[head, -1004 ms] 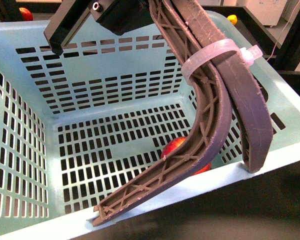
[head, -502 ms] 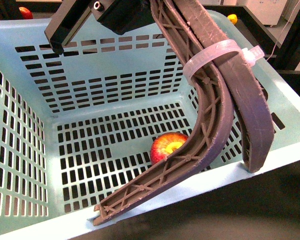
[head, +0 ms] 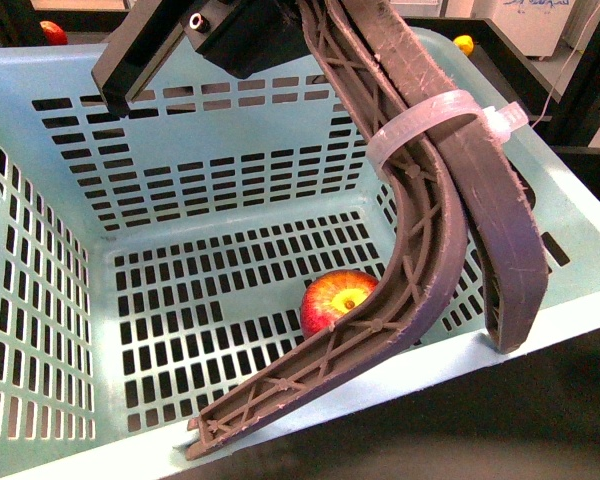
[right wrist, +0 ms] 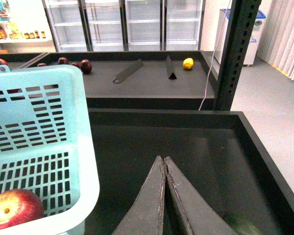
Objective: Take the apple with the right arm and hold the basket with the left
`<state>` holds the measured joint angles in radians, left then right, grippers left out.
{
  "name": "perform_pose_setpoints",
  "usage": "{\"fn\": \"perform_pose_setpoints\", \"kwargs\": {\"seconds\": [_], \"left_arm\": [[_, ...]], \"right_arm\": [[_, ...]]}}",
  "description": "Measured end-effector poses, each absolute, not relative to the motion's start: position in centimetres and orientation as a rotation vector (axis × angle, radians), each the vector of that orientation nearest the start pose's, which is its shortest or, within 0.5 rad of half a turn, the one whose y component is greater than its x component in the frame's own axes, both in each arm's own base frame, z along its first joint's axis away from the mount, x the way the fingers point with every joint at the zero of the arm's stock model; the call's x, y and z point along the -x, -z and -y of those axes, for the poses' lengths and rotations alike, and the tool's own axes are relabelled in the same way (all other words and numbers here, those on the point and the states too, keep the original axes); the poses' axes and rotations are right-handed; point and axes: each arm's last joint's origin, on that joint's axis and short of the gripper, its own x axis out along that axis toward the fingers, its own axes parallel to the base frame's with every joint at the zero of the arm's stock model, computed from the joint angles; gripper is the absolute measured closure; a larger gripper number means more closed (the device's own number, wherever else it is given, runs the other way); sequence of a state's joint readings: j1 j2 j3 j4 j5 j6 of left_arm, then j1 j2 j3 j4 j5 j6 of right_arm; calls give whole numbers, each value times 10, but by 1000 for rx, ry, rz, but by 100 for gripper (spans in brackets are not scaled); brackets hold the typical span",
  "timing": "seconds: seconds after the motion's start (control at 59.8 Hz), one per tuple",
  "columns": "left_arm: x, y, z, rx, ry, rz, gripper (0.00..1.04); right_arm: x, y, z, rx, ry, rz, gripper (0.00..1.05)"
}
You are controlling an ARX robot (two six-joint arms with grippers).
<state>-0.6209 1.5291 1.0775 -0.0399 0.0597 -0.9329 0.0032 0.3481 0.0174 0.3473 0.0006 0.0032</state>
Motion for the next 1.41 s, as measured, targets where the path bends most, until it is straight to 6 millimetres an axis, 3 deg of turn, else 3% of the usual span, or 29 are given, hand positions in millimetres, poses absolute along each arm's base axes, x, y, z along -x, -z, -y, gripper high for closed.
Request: {"fn": "perform_pose_setpoints", "kwargs": {"seconds": [0.803,0.904,1.004,1.238,1.322,1.406], "left_arm": [[-276,-269,200,740,388,-747,89],[-276,-269,200,743,388,-748,89],[-276,-269,200,741,388,-747,89],[-276,-269,200,741,388,-748,89],[-276,-269,200,741,388,-747,89],[-276,-269,200,741,388,-747,89]], "right_arm": [[-97,-169,0,-3,-3,11,102],[-97,-169,0,-3,-2,12,87],[-97,-169,0,-3,-2,13,64],[-97,-169,0,-3,-2,12,27],[-97,-169,0,-3,-2,13,7],[-97,-169,0,-3,-2,12,9]]}}
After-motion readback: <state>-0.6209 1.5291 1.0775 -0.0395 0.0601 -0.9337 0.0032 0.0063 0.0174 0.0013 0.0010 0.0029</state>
